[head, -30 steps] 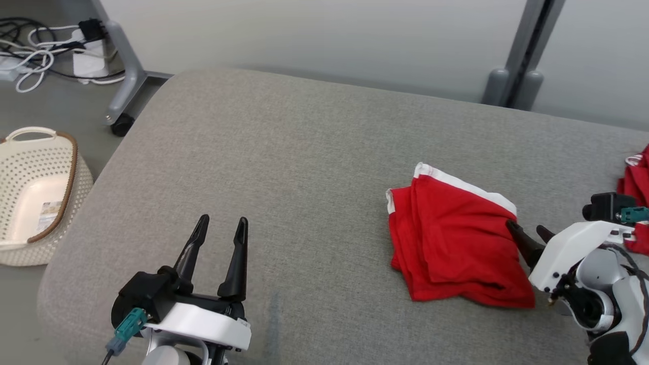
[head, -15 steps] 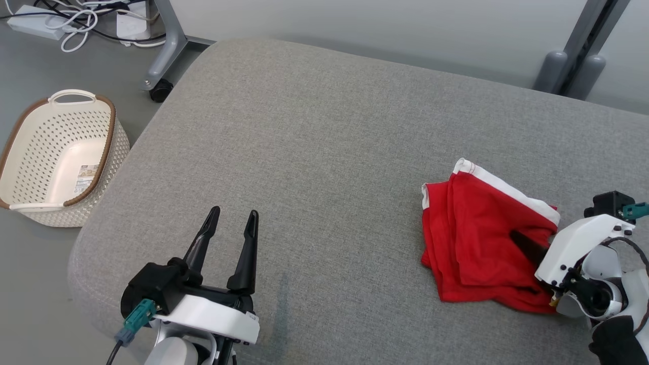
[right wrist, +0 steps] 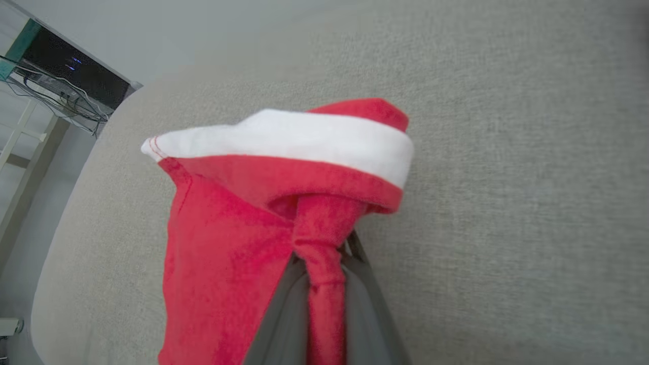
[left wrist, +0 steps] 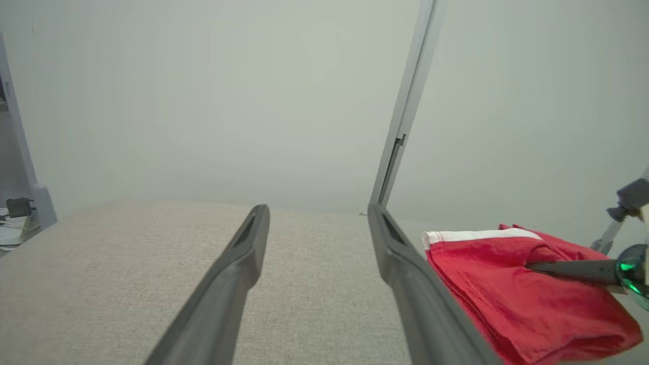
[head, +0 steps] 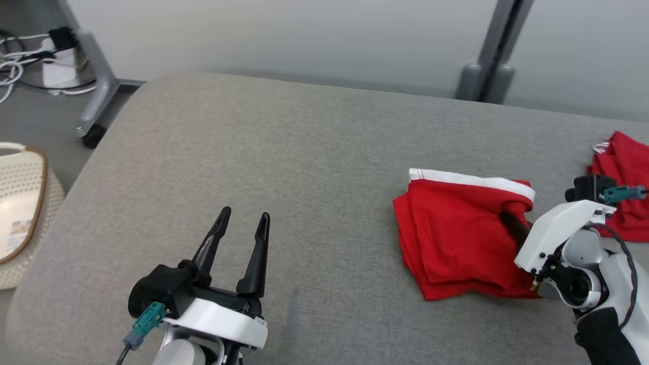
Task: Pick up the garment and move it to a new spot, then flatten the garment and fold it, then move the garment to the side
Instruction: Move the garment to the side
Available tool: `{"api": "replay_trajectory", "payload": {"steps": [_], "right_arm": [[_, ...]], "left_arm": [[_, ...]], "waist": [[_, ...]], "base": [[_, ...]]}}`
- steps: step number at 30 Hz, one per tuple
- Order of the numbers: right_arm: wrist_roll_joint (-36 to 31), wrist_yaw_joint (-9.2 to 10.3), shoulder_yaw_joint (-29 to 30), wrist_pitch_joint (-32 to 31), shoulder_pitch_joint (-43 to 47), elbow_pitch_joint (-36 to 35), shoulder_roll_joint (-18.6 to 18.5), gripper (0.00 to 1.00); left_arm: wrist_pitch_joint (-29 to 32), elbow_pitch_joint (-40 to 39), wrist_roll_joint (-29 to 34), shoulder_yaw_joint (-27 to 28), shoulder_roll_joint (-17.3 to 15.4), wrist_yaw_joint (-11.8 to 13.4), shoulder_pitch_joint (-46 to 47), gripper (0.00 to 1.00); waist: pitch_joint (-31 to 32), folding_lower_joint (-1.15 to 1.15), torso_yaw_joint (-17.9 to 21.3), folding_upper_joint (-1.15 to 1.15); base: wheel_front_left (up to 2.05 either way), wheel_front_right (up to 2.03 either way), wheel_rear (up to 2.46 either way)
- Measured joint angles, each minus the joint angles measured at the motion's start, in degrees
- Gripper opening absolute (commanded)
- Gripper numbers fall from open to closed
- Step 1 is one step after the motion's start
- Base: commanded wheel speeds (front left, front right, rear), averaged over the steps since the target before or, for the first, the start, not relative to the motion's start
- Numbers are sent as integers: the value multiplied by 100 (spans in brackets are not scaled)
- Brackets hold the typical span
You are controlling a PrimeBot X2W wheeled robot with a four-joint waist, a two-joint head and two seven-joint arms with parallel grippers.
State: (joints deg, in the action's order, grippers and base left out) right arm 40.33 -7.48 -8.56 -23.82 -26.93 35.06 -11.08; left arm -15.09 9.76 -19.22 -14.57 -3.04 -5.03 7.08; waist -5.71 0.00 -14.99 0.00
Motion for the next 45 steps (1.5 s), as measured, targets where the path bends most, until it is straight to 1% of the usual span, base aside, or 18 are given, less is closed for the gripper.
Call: {"api": "replay_trajectory", "payload": {"steps": [4, 5, 8, 10, 14, 18, 25, 27, 31, 34, 36, 37, 38, 39, 45], "right_arm": [[53, 0, -196, -38, -128, -294, -191, 0], [30, 0, -301, -100, -223, -397, -333, 0], [3, 0, -385, -219, -496, -558, -522, 0], [-1, 0, -424, -249, -699, -659, -626, 0], [76, 0, -491, -227, -1131, -748, -876, 0], [209, 0, -537, -155, -1556, -713, -1173, 0], [339, 0, -645, -124, -2224, -355, -1874, 0], [260, 0, -700, -82, -2354, -205, -2067, 0], [-114, 0, -849, 83, -2650, 145, -2412, 0], [-346, -2, -961, 231, -2859, 444, -2508, 0], [-528, -3, -1004, 398, -2915, 720, -2490, 0], [-625, -2, -993, 488, -2946, 902, -2466, 2], [-722, -2, -968, 569, -2976, 1088, -2447, 38], [-815, -2, -929, 671, -3003, 1263, -2428, 100], [-1385, -2, -651, 1382, -3114, 2234, -2274, 100]], "left_arm": [[3, -75, -3, -116, 0, -8, 2, 100], [42, -114, -2, -188, 1, -27, 21, 100], [102, -205, 16, -305, -7, -49, 111, 100], [160, -285, 70, -396, -32, -71, 220, 100], [286, -441, 151, -537, -116, -99, 411, 100], [400, -577, 214, -680, -168, -125, 635, 100], [503, -726, 272, -813, -246, -146, 887, 100], [509, -737, 289, -844, -264, -147, 902, 100], [548, -783, 315, -903, -276, -147, 984, 100], [550, -806, 316, -943, -286, -148, 1016, 100], [555, -806, 318, -960, -287, -148, 1081, 100], [555, -805, 318, -964, -286, -148, 1106, 100], [549, -799, 316, -970, -285, -148, 1114, 100], [546, -778, 316, -983, -281, -148, 1114, 100], [439, -626, 255, -1006, -247, -138, 1083, 100]], "waist": [[68, 0, 462, 0], [70, 0, 702, 0], [-5, 0, 1031, 0], [-129, 0, 1202, 0], [-516, 0, 1420, 0], [-942, 0, 1561, 0], [-1617, 0, 1662, 0], [-1762, 0, 1668, 0], [-1974, 0, 1660, 0], [-2090, 0, 1634, 0], [-2151, 0, 1606, 0], [-2170, 0, 1589, 0], [-2179, 0, 1571, 0], [-2177, 0, 1553, 0], [-1946, 0, 1526, 0]], "base": [[0, 0, 0], [0, 0, 0], [0, 0, 0], [0, 0, 0], [0, 0, 0], [0, 0, 0], [0, 0, 0], [0, 0, 0], [0, 0, 0], [0, 0, 0], [0, 0, 0], [0, 0, 0], [0, 0, 0], [0, 0, 0], [0, 0, 0]]}}
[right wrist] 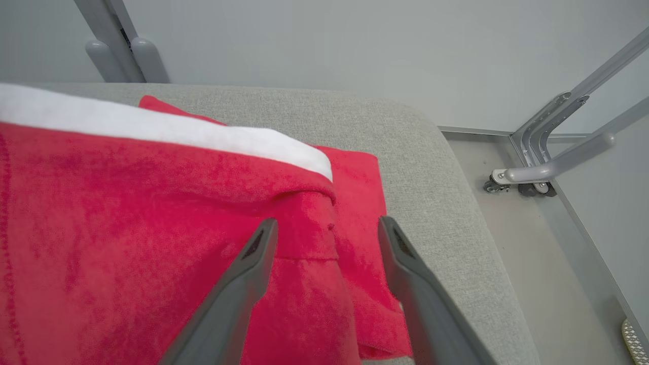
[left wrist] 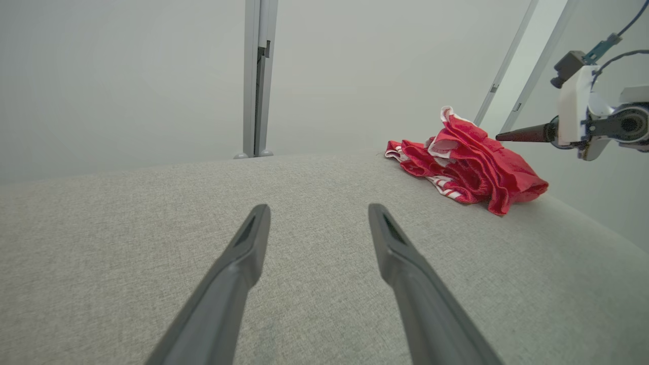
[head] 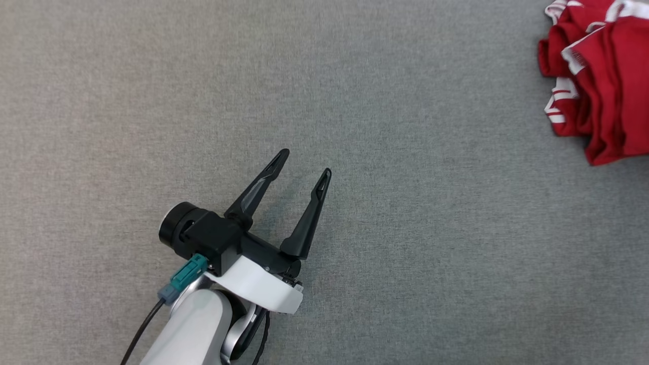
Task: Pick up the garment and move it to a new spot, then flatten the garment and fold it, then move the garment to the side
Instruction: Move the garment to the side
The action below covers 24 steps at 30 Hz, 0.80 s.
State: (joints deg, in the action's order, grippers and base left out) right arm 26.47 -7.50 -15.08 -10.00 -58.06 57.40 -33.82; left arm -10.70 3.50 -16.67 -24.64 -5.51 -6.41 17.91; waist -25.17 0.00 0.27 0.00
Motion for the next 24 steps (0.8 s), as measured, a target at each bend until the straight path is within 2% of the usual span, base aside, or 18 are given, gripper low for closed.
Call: {"api": "replay_trajectory", "payload": {"steps": [5, 11, 15, 18, 23, 24], "right_arm": [[-352, 0, 172, 678, -11, 410, 268, 100], [-389, 0, 176, 1300, 133, 240, 579, 100], [-243, 0, 131, 1533, 481, -193, 665, 100], [-261, 0, 87, 1636, 849, -623, 599, 100], [-168, 0, 368, 1759, 1797, -1571, 489, 100], [-168, 0, 368, 1759, 1797, -1571, 489, 100]], "left_arm": [[-102, 94, -66, 36, 14, 45, -91, 100], [-222, 191, -216, 289, -69, 199, -318, 100], [-270, 210, -348, 586, -197, 358, -556, 100], [-293, 193, -453, 838, -325, 501, -740, 100], [-230, 147, -526, 1080, -453, 737, -1055, 100], [-230, 147, -526, 1080, -453, 737, -1055, 100]], "waist": [[346, 0, 34, 0], [911, 0, 112, 0], [1368, 0, 160, 0], [1717, 0, 195, 0], [2248, 0, 215, 0], [2248, 0, 215, 0]], "base": [[0, 0, 0], [0, 0, 0], [0, 0, 0], [0, 0, 0], [0, 0, 0], [0, 0, 0]]}}
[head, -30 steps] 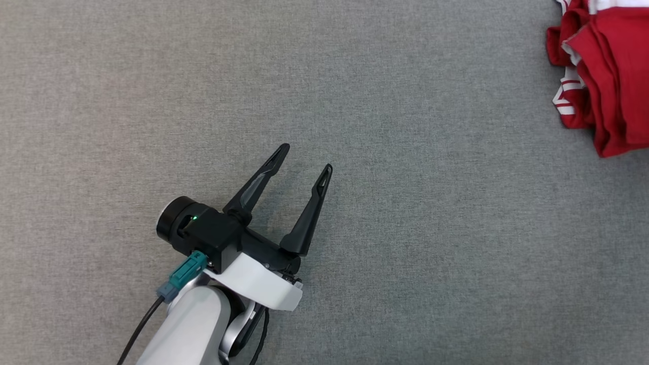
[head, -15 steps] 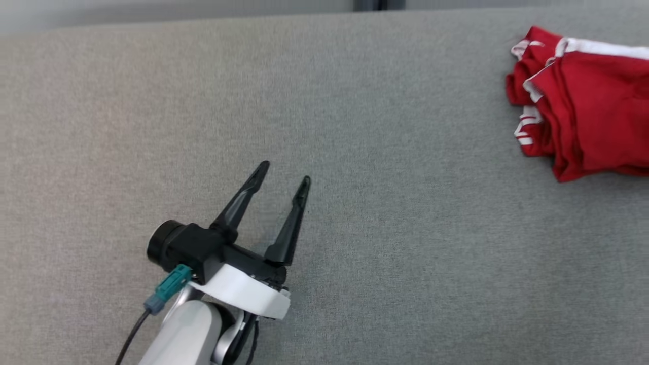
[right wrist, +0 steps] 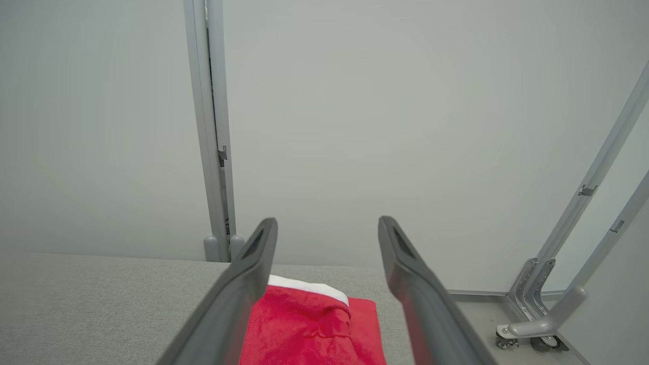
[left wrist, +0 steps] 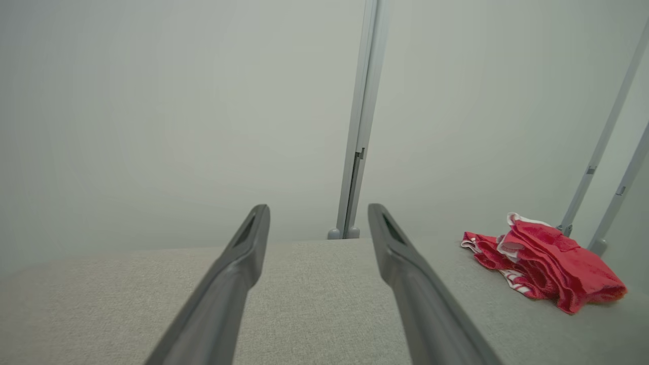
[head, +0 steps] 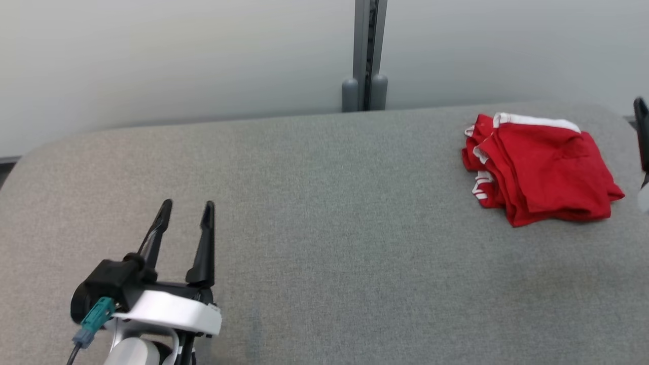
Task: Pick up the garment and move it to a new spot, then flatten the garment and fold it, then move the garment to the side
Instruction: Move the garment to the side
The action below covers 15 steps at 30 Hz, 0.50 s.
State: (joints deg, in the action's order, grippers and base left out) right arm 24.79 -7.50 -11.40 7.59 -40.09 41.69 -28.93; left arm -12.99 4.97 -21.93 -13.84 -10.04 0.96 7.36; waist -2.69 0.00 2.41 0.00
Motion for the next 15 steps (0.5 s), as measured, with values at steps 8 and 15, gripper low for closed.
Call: {"api": "replay_trajectory", "payload": {"steps": [8, 15], "right_arm": [[-83, 0, 939, -1, 2193, -2212, 446, 100], [-311, 2, 1436, -132, 3956, -3863, 1329, 100]], "left_arm": [[88, -129, -339, 431, 30, 414, -452, 100], [79, 189, -387, 398, 41, 417, -730, 100]], "waist": [[411, 0, -72, 0], [472, 0, -160, 0]], "base": [[0, 0, 0], [0, 0, 0]]}}
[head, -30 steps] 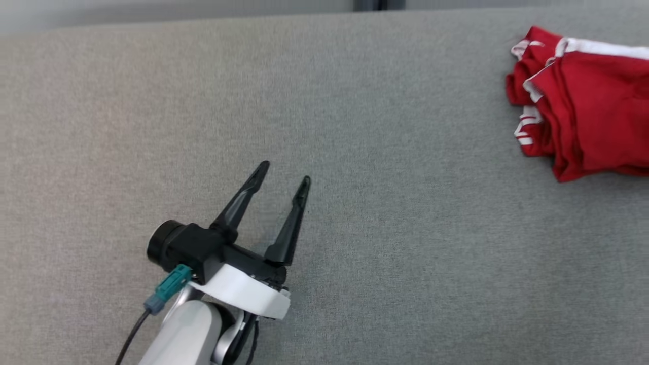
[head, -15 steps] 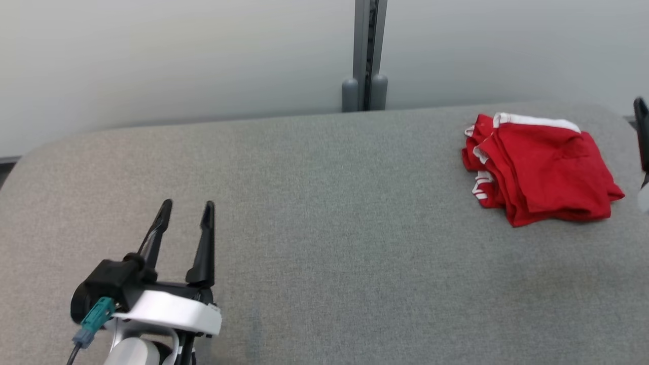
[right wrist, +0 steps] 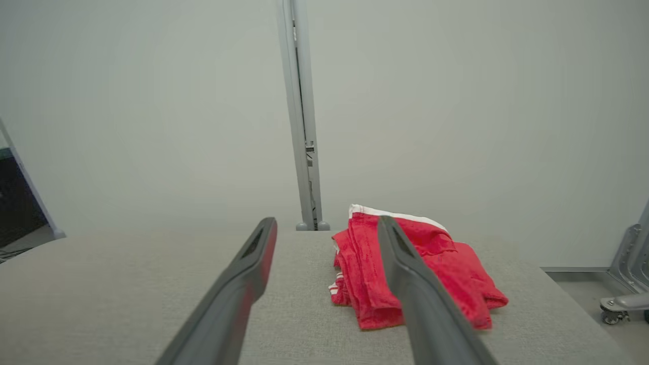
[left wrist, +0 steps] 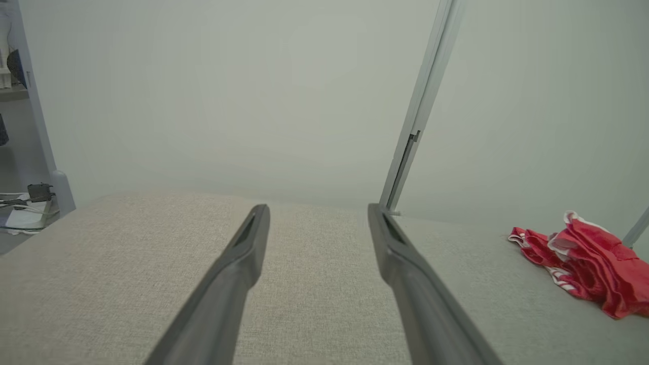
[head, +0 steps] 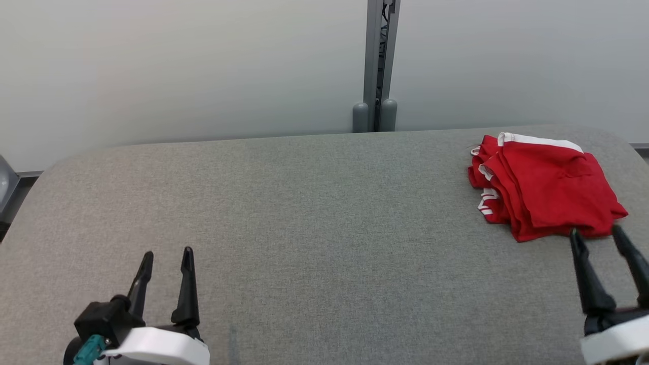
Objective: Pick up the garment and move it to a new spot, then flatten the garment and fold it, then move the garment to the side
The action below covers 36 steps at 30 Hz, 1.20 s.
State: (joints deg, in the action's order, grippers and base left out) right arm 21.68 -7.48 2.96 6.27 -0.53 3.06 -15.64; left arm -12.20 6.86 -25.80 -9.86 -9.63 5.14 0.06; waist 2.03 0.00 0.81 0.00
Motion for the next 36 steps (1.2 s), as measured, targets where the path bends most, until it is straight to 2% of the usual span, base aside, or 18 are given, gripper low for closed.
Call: {"api": "replay_trajectory", "payload": {"steps": [5, 10, 16, 36], "right_arm": [[-120, -1, -57, 111, 653, -623, 297, 100], [-204, -1, 15, 277, 833, -769, 476, 100], [-199, -1, -79, 302, 908, -711, 492, 100], [-134, -1, -241, 326, 812, -536, 485, 100]], "left_arm": [[-168, 286, 62, -44, 119, -5, -137, 100], [-253, 455, 179, -65, 153, -109, -213, 100], [-278, 452, 332, -57, 233, -258, -213, 100], [-280, 465, 594, 102, 382, -366, -210, 100]], "waist": [[-3, 0, -48, 0], [-13, 0, -76, 0], [-12, 0, -137, 0], [23, 0, -123, 0]], "base": [[0, 0, 0], [0, 0, 0], [0, 0, 0], [0, 0, 0]]}}
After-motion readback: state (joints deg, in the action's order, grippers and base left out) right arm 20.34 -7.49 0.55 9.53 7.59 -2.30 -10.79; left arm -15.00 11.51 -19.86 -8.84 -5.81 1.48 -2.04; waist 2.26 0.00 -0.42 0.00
